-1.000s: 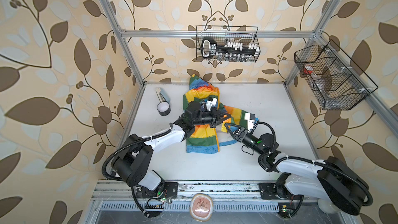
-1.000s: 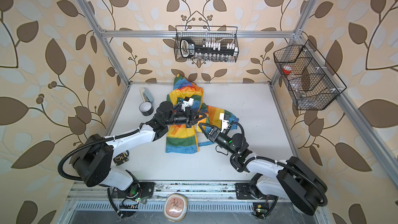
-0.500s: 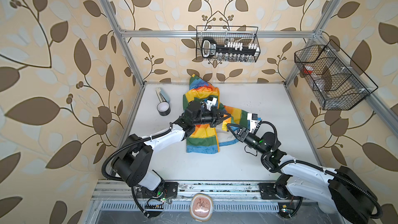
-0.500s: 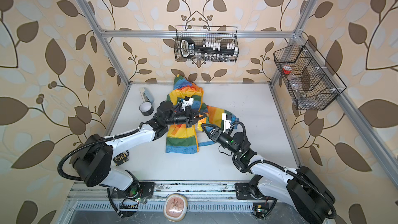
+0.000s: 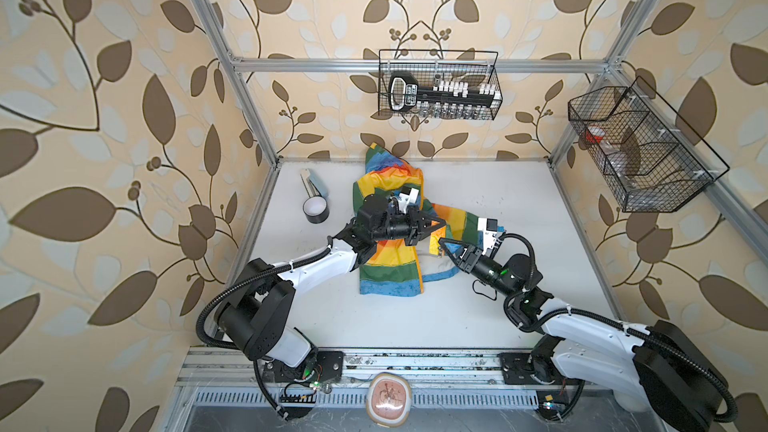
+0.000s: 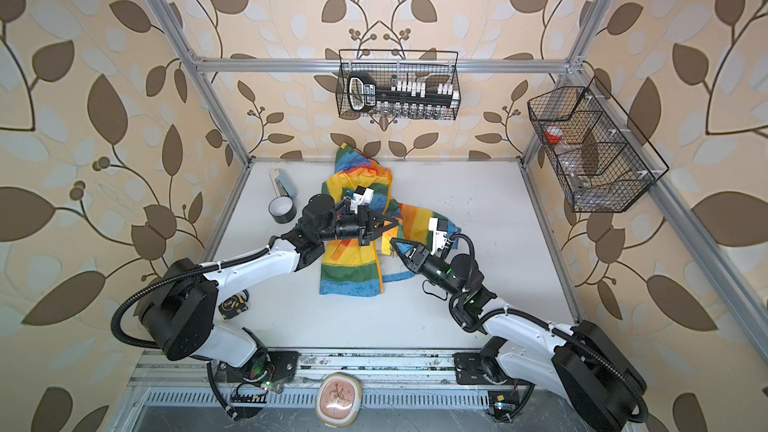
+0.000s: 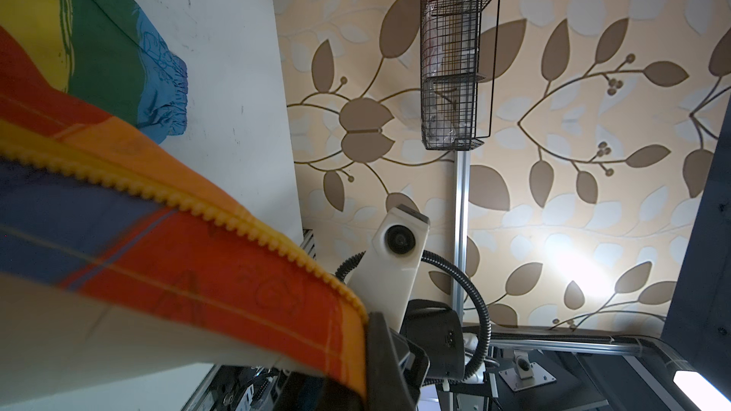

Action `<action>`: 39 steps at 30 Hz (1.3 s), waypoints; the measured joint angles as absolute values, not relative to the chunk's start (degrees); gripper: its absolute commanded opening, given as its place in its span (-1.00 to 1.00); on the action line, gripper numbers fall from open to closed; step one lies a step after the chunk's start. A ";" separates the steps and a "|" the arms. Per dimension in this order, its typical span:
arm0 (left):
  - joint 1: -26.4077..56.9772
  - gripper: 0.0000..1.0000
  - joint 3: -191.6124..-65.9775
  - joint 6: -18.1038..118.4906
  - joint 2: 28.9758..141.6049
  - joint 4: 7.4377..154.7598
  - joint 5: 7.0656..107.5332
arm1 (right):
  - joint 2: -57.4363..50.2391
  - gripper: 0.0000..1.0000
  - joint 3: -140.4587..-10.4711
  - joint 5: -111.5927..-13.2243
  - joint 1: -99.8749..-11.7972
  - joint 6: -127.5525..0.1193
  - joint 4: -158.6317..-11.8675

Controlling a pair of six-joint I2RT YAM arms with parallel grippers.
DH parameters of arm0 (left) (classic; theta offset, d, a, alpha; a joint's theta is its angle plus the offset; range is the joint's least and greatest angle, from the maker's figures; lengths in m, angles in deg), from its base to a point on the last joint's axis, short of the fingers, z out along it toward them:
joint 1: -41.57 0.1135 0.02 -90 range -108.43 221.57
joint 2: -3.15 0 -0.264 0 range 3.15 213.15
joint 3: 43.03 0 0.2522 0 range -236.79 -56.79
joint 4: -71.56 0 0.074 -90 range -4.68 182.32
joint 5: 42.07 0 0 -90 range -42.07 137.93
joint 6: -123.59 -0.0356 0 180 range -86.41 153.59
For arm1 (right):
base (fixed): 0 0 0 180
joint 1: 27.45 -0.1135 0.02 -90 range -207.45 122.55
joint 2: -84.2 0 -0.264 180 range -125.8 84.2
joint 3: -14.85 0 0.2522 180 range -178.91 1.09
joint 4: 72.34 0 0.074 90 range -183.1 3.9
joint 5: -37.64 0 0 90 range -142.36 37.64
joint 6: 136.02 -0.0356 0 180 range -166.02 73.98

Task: Zip up the jacket

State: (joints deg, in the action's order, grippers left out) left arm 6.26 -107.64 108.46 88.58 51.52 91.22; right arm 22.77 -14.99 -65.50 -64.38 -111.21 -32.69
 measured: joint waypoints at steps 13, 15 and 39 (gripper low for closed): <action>6.40 -1.00 -107.62 108.28 88.18 51.95 91.15 | 23.69 -0.42 -14.88 -66.25 -63.59 -111.58 -32.78; 6.40 -1.00 -107.64 108.26 87.50 52.35 91.08 | 24.19 -0.46 -14.81 -66.36 -63.42 -111.62 -32.80; 6.42 -1.00 -107.64 108.00 86.74 52.85 90.98 | 25.59 -0.54 -14.29 -67.40 -62.54 -111.82 -33.41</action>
State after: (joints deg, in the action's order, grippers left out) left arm 6.42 -107.64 108.00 86.74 52.85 90.98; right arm 25.59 -14.29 -67.40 -62.54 -111.82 -33.41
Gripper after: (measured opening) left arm 0.049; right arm 0.246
